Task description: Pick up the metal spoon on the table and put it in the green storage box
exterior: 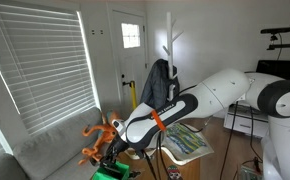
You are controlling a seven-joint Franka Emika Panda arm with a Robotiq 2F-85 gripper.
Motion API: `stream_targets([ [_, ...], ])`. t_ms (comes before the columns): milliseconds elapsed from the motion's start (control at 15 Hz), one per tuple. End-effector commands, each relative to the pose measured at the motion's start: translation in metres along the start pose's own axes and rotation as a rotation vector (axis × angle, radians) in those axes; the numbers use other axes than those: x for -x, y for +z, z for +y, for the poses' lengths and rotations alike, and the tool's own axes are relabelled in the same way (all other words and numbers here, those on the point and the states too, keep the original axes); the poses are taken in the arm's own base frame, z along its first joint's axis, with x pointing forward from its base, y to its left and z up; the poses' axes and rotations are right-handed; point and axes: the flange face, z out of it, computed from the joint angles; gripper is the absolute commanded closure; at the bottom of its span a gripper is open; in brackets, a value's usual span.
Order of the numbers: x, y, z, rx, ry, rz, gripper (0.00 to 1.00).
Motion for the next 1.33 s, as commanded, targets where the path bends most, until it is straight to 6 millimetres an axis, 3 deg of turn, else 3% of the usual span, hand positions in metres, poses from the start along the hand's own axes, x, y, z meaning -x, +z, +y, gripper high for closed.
stream_targets([
  [0,-0.002,-0.001,0.004,-0.014,0.052,0.001,0.98],
  [467,0.013,-0.002,0.012,-0.006,0.116,-0.034,0.98],
  [533,0.015,-0.003,0.013,0.003,0.120,-0.036,0.67],
  [667,0.017,-0.003,0.015,0.005,0.129,-0.038,0.60],
  [1000,0.007,-0.013,0.007,0.004,0.095,-0.017,0.25],
  [1267,-0.028,-0.059,-0.024,0.012,-0.072,0.094,0.00],
])
